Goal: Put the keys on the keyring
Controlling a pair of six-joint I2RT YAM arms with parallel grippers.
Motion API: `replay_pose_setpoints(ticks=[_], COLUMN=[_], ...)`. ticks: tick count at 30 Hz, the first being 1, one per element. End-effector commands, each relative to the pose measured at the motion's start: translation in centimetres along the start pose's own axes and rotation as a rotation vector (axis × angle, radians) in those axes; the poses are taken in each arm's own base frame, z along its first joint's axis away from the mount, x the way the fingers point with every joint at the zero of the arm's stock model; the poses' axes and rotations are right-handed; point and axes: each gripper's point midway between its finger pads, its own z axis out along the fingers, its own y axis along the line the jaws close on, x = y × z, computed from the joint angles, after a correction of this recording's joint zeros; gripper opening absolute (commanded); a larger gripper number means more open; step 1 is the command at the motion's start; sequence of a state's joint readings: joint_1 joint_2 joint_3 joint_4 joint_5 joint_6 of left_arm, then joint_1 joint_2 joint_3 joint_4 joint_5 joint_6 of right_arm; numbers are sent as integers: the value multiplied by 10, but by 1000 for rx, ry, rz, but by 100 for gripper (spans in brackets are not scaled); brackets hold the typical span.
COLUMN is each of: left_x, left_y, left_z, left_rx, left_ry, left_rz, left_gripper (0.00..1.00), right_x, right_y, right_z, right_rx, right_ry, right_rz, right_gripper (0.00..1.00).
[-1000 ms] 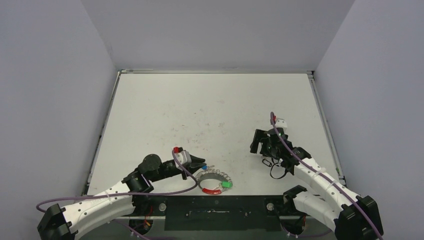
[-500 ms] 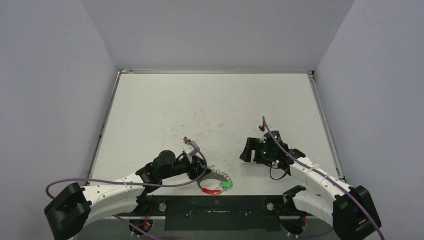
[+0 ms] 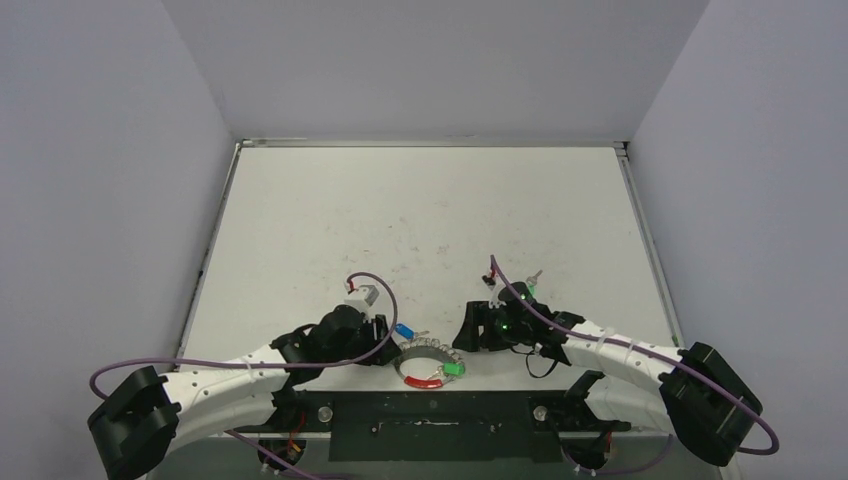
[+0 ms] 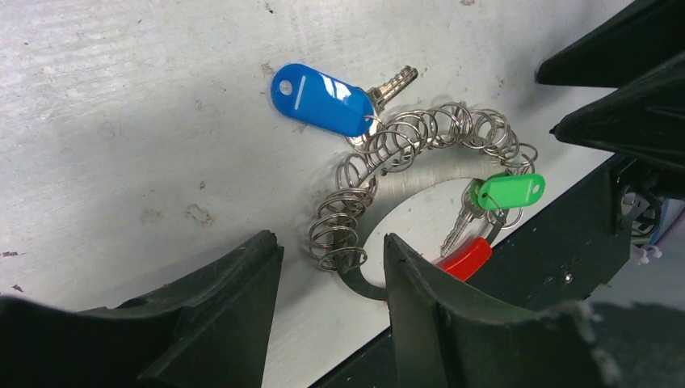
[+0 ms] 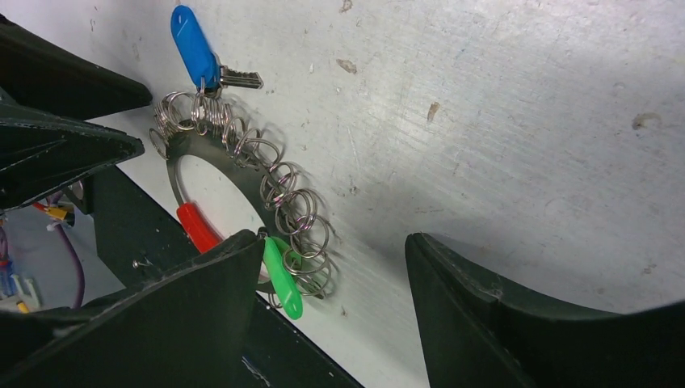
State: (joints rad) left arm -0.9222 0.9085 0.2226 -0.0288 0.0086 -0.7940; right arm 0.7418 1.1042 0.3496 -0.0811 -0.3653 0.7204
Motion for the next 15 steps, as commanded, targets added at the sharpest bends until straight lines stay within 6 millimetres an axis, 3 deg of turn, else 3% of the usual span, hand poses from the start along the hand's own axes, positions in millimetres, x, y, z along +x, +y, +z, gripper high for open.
replay_pose_setpoints(ticks=[1,6,15], left_x=[7,7,-21], left_y=[5,4,-1], left_z=[-1,8,24], left_rx=[-53,-51,-98], left_ry=[31,39,-26], left_rz=[-98,-100,-42], left_gripper=[46,38,15], right_x=[-3,3,6], right_y=[12,16,37], right_z=[1,2,6], right_rx=[-52,-68,-131], right_ry=[-33,-21,5], right_rz=[21,34,20], right_gripper=[64,57,34])
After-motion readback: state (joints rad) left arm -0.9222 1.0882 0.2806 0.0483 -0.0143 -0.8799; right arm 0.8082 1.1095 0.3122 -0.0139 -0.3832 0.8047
